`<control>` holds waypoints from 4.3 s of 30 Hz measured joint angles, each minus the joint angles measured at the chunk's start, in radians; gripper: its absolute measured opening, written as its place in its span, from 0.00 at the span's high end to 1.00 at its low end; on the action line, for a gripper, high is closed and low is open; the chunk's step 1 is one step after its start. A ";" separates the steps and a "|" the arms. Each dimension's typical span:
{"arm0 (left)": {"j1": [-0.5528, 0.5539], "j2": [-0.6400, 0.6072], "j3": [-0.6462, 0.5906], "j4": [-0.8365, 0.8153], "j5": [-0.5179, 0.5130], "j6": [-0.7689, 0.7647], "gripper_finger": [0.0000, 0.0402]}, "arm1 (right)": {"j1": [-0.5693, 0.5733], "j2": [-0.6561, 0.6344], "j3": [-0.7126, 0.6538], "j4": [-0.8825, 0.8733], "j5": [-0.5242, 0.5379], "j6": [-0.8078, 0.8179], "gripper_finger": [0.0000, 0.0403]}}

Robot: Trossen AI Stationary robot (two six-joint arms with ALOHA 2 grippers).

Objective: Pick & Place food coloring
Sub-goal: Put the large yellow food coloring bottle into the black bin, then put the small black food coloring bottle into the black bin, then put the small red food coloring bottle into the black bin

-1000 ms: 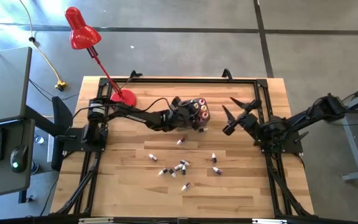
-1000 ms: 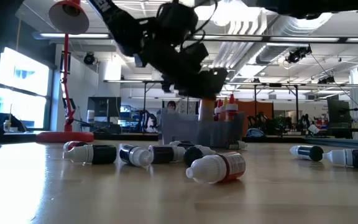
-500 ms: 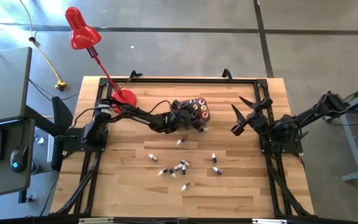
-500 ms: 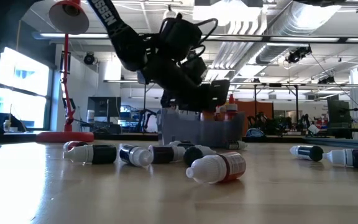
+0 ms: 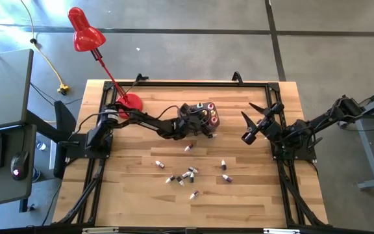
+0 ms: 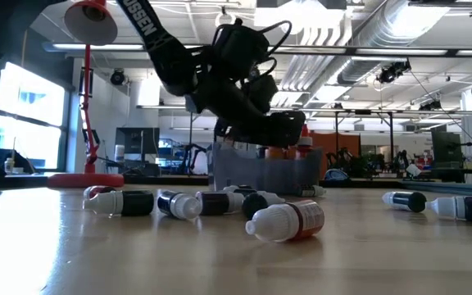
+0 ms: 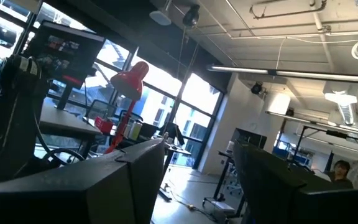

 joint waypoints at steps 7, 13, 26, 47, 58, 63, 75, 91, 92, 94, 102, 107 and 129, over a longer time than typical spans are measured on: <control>-0.090 -0.079 0.076 -0.073 -0.083 0.192 0.45 | 0.000 0.000 0.000 -0.025 0.002 0.004 0.53; -0.208 -0.248 0.226 -0.574 -0.074 0.184 0.45 | 0.000 0.000 0.000 -0.048 -0.001 0.028 0.53; -0.448 -0.318 0.388 -1.558 0.305 -0.523 0.45 | -0.002 0.000 0.000 -0.043 -0.028 0.051 0.53; -0.479 -0.207 -0.086 -0.708 0.438 -0.341 0.45 | -0.005 0.000 0.000 -0.045 -0.046 0.075 0.53; -0.477 -0.147 -0.082 -0.679 0.455 -0.332 0.69 | -0.005 0.000 0.000 -0.048 -0.047 0.074 0.53; -0.477 -0.143 -0.036 -0.733 0.439 -0.280 0.87 | -0.005 0.000 0.000 -0.047 -0.047 0.073 0.53; -0.373 -0.145 0.331 -1.247 0.032 -0.051 0.80 | -0.005 0.000 0.000 -0.048 -0.054 0.073 0.53; 0.056 -0.144 0.319 -1.195 0.395 0.028 0.66 | -0.005 0.000 0.000 -0.048 -0.052 0.020 0.53; 0.055 -0.144 0.319 -1.201 0.399 0.038 0.64 | -0.005 0.000 0.000 -0.048 -0.051 0.020 0.53; 0.045 -0.146 0.324 -1.236 0.426 0.056 0.61 | -0.005 0.000 0.000 -0.048 -0.050 0.020 0.53; -0.142 -0.228 0.455 -1.620 0.574 -0.050 0.59 | -0.005 0.000 0.000 -0.052 -0.047 0.024 0.53; -0.333 -0.228 0.436 -1.707 0.629 -0.218 0.59 | -0.005 0.000 0.000 -0.058 -0.048 0.028 0.53; -0.433 -0.215 -0.021 -1.371 0.581 -0.176 0.59 | -0.005 0.000 0.000 -0.040 -0.048 0.027 0.53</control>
